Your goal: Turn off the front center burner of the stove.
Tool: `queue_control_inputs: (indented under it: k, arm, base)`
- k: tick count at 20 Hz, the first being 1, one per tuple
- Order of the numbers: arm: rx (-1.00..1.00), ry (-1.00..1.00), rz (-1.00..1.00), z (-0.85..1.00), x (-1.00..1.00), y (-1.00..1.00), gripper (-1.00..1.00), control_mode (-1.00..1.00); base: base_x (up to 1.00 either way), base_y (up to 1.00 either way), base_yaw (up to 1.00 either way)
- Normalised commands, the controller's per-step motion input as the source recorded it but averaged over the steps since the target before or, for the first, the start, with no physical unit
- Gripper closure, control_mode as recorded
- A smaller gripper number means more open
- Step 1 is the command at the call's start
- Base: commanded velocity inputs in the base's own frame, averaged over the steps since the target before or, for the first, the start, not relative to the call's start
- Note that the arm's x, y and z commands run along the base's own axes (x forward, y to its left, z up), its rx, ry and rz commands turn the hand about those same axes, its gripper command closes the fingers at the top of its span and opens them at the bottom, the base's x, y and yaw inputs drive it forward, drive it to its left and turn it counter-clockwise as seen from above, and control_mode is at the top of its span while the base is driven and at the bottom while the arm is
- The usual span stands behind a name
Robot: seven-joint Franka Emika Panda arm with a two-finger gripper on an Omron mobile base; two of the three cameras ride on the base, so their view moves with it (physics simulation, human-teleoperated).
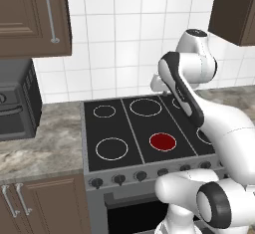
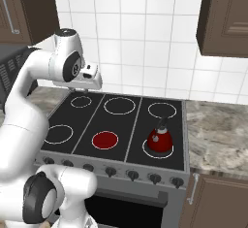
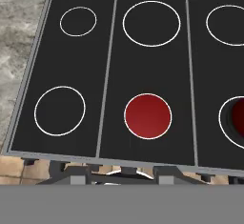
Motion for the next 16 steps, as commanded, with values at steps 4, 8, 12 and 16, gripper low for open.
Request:
queue_control_inputs:
  k: [4,8,12,16]
  arm:
    - [0.0,0.0,0.0,-0.02,-0.17,0.0,-1.0,-1.0]
    - [-0.03,0.0,0.0,-0.21,-0.48,0.0,-1.0,-1.0]
    - [-0.07,0.0,0.08,-0.3,-0.43,0.0,-1.0,-1.0]
    - [-0.13,0.0,0.19,-0.29,-0.3,0.02,-1.0,-1.0]
  base:
    - [0.0,0.0,0.0]
    - [0.0,0.0,0.0]
    - [0.0,0.0,0.0]
    - [0.0,0.0,0.0]
